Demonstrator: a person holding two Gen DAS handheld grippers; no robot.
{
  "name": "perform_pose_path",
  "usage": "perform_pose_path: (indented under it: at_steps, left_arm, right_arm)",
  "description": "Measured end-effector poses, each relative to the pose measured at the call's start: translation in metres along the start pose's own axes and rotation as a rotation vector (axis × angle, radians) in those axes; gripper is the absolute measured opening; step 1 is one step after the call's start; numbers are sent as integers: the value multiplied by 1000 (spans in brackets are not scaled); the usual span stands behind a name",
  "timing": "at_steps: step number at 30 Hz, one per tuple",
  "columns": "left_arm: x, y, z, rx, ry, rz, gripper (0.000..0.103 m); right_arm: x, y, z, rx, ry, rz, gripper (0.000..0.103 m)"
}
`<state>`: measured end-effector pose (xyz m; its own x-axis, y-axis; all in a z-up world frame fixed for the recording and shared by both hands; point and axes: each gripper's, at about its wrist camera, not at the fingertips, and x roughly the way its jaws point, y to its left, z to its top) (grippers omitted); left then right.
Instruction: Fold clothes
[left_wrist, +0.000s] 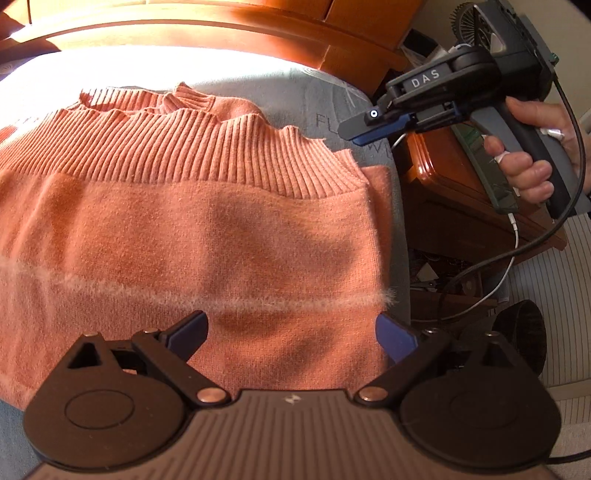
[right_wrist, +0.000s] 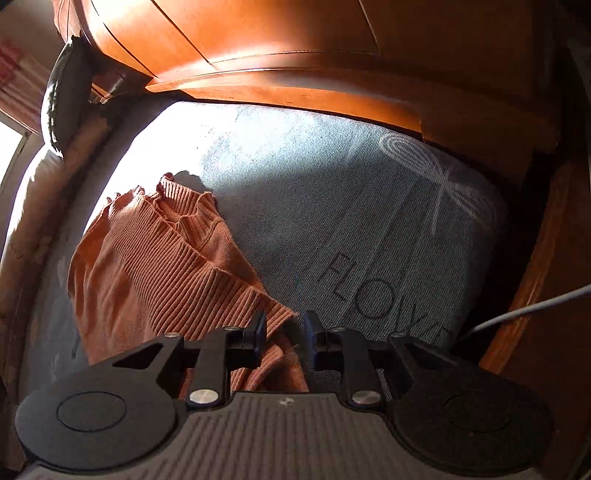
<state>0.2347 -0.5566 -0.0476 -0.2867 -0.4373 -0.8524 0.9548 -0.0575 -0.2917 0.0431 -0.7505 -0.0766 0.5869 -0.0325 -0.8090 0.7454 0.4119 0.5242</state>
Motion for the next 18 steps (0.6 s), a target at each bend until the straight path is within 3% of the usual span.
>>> perform_pose_path:
  at_steps: [4,11,15,17,18]
  left_arm:
    - [-3,-8,5,59,-40,6,97]
    - [17,-16,29,210,-86,-17,97]
    - [26,-13,33,199,-73,12,97]
    - [28,-10,36,175,-75,16,97]
    - [31,-8,39,168,-73,11,97]
  right_arm:
    - [1,-17,-33,165,-7,36,41]
    - [0,-38,-55,313,-17,50,42]
    - [8,-53,-66,443,-26,175,42]
    - [13,-56,-68,452,-44,204,30]
    - [15,-55,-68,443,-43,195,15]
